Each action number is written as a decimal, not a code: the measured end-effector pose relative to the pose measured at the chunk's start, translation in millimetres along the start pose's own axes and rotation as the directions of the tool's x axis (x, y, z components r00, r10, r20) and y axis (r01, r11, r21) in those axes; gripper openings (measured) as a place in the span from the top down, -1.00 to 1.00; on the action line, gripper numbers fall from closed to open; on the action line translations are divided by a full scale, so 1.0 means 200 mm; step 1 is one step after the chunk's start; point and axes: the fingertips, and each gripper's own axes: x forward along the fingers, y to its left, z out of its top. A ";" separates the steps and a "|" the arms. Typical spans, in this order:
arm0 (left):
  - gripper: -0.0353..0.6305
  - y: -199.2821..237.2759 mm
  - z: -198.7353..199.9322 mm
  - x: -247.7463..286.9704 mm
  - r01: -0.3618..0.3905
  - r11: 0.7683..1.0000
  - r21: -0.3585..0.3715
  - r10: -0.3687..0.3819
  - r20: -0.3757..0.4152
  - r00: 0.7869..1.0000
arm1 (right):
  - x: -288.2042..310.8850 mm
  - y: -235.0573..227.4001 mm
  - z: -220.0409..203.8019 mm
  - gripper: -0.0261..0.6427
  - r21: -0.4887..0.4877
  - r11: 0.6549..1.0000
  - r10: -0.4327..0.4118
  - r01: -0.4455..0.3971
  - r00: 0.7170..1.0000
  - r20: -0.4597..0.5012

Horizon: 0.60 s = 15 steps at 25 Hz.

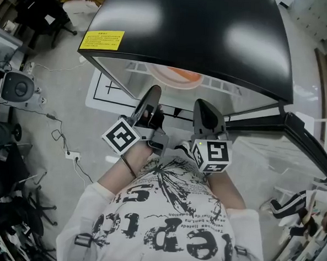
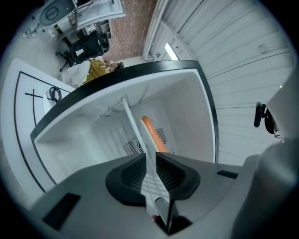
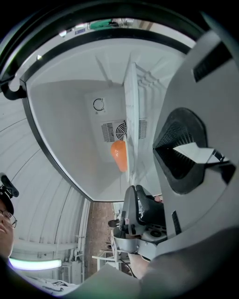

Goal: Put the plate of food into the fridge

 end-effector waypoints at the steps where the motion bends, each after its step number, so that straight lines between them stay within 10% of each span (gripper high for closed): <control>1: 0.69 0.01 0.00 -0.01 -0.001 1.000 0.006 0.001 -0.015 1.000 | 0.00 0.01 0.00 0.93 0.002 1.000 -0.003 0.003 1.000 0.001; 15: 0.87 -0.11 0.03 -0.07 0.109 0.883 0.456 -0.060 -0.120 0.991 | 0.01 0.14 0.01 0.92 0.000 1.000 -0.026 0.026 0.999 0.022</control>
